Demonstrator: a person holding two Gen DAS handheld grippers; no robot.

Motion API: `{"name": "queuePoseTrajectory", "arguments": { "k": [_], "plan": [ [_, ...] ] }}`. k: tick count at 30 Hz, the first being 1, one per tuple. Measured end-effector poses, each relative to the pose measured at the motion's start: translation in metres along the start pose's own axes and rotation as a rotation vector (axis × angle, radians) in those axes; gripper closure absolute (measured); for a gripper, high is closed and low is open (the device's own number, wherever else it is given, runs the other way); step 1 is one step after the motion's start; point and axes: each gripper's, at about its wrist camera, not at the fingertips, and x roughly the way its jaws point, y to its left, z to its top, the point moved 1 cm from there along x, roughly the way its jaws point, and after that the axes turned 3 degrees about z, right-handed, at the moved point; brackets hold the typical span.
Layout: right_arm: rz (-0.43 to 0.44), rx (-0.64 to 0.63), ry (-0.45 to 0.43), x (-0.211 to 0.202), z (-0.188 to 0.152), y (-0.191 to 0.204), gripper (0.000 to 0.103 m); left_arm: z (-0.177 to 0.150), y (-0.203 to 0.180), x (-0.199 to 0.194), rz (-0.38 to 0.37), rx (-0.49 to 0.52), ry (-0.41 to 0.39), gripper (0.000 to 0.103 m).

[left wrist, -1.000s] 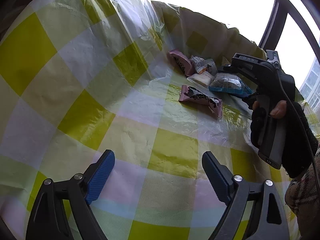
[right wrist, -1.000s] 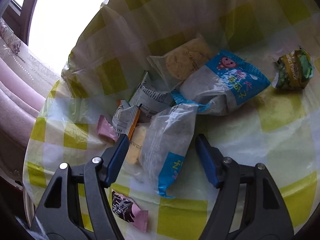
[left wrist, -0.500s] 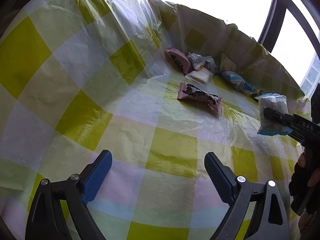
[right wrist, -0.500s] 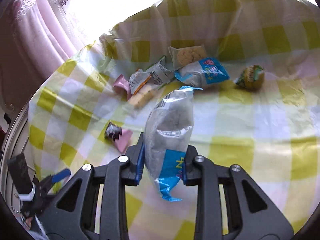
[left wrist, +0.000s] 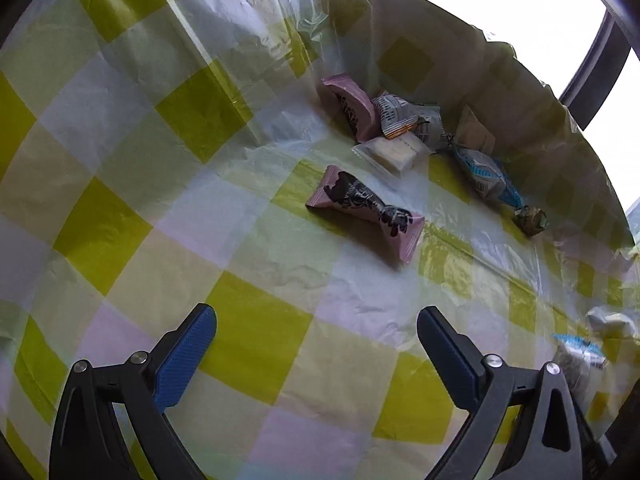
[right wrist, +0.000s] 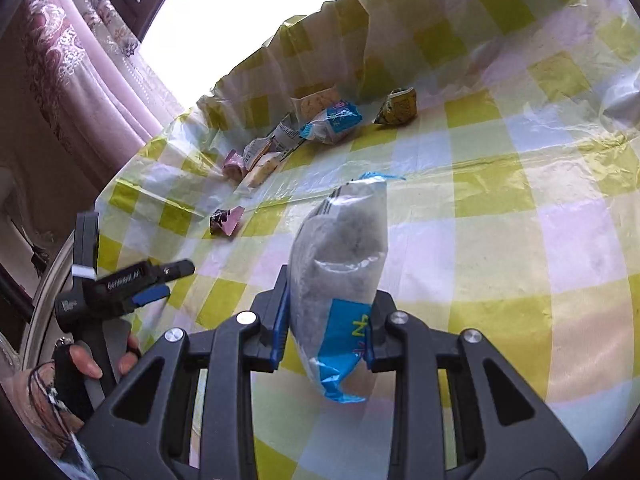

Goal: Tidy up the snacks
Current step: 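Grasp the blue-printed white bag with the right tool while the left tool grasps a pink chocolate packet, then carry both packets to the white box and release them inside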

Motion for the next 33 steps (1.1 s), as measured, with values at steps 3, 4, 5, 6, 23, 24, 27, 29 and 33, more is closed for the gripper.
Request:
{"name": "queuePoseTrajectory", "arguments": {
  "k": [3, 4, 5, 6, 23, 24, 27, 29, 33],
  "plan": [
    [0.001, 0.004, 0.021, 0.001, -0.003, -0.005, 0.07, 0.029, -0.03, 0.014, 0.098, -0.054, -0.047, 0.002],
    [0.007, 0.015, 0.01, -0.001, -0.003, -0.008, 0.07, 0.039, -0.036, 0.021, 0.143, -0.063, -0.058, 0.002],
    [0.004, 0.023, -0.001, -0.003, -0.003, -0.009, 0.07, 0.048, -0.042, 0.03, 0.188, -0.066, -0.053, 0.002],
    [0.001, 0.026, -0.005, -0.004, -0.003, -0.009, 0.07, 0.055, -0.046, 0.04, 0.229, -0.061, -0.037, 0.002],
    [-0.018, 0.027, -0.001, -0.002, -0.001, -0.008, 0.07, 0.033, -0.004, 0.039, 0.151, 0.184, 0.002, 0.023],
    [-0.022, 0.03, 0.0, -0.002, -0.001, -0.009, 0.07, 0.034, -0.009, 0.04, 0.159, 0.222, -0.009, 0.026],
    [-0.029, 0.032, 0.002, -0.002, -0.001, -0.009, 0.07, 0.022, -0.023, 0.03, 0.071, 0.333, -0.029, 0.082],
    [-0.032, 0.035, 0.0, -0.002, -0.002, -0.009, 0.07, 0.007, -0.024, 0.022, 0.027, 0.355, -0.023, 0.082],
    [-0.033, 0.034, 0.004, -0.001, -0.001, -0.009, 0.07, -0.031, -0.016, 0.001, -0.024, 0.358, -0.05, 0.082]
  ]
}}
